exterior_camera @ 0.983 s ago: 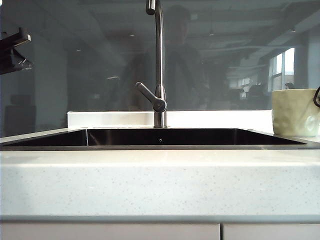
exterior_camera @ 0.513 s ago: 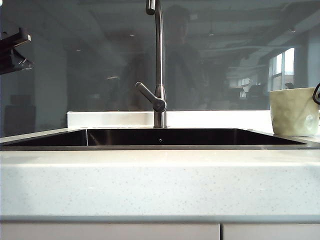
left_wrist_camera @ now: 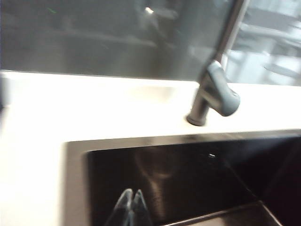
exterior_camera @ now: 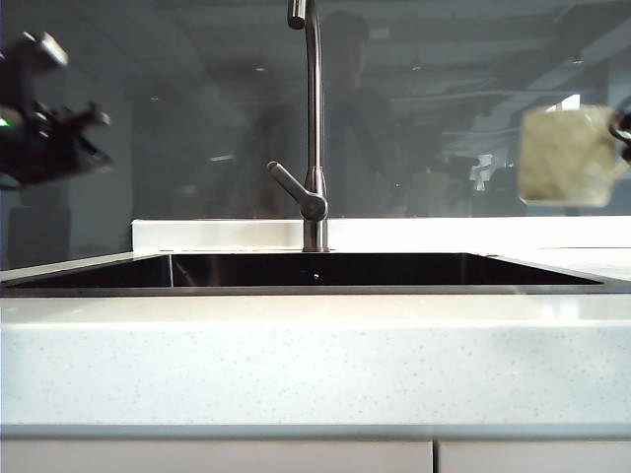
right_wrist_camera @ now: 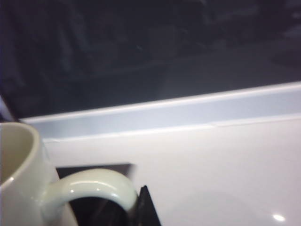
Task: Pick up the mug next to the sink, go to the faucet to get some water, pour the water into the sink, and finally put the mug back to its place.
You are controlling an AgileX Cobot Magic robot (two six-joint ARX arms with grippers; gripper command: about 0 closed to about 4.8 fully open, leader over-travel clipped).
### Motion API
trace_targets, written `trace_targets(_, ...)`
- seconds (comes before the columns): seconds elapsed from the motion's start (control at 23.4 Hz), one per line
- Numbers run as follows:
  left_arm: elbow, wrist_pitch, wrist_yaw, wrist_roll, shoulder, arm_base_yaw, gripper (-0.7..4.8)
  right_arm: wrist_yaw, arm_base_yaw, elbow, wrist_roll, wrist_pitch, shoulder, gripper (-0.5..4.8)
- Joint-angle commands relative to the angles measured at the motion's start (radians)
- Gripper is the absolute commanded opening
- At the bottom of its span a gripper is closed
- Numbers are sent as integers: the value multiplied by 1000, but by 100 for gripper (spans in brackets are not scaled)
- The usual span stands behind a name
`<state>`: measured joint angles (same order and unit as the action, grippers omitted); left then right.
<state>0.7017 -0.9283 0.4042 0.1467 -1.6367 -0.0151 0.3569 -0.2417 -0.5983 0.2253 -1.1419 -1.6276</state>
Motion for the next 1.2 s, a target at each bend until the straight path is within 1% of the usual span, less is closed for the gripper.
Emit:
trace_targets(0.04, 139, -23, 95, -7, -135, -17, -5, -27, 100, -61, 48, 89, 60, -5)
trace_targets(0.13, 227, -28, 136, 1, -217, -29, -5, -55, 177, -122, 47, 213, 75, -6)
trace_targets(0.26, 346, -51, 161, 11, -323, -39, -5, -101, 288, -239, 43, 377, 71, -5)
trace_targets(0.38, 465, -54, 204, 11, -416, -39, -5, -161, 386, -362, 5, 513, 53, -5)
trace_targets(0.43, 504, -53, 229, 11, -443, -40, -5, -176, 412, -399, -10, 543, 43, -6)
trace_targets(0.47, 597, -50, 286, 17, -514, -40, -2, -193, 454, -467, -24, 590, 23, -5)
trace_targets(0.51, 638, -46, 301, 28, -546, -40, 3, -204, 478, -504, -24, 605, 7, -5)
trace_targets(0.56, 687, -45, 324, 45, -582, -40, 39, -211, 493, -529, -24, 618, -2, -5)
trace_targets(0.6, 728, -45, 338, 54, -613, -40, 88, -215, 511, -561, -24, 621, -21, -5)
trace_targets(0.64, 777, -43, 355, 68, -649, -40, 153, -226, 523, -584, -24, 622, -35, -5)
trace_targets(0.68, 818, -40, 362, 77, -679, -40, 194, -229, 534, -605, -24, 622, -51, -5)
trace_targets(0.85, 989, -10, 435, 151, -794, -41, 313, -232, 562, -696, -24, 623, -107, -5)
trace_targets(0.9, 1072, -8, 473, 216, -846, -45, 396, -235, 568, -735, -24, 623, -130, -5)
trace_targets(0.94, 1118, -8, 473, 249, -875, -51, 447, -237, 568, -755, -24, 624, -141, -5)
trace_targets(0.98, 1155, -8, 472, 269, -896, -55, 479, -237, 573, -777, -24, 624, -156, -5)
trace_targets(1.07, 1229, -9, 477, 301, -934, -72, 479, -240, 578, -809, -24, 636, -170, -6)
trace_targets(1.2, 1318, -7, 484, 302, -971, -108, 479, -255, 587, -847, -24, 649, -182, -5)
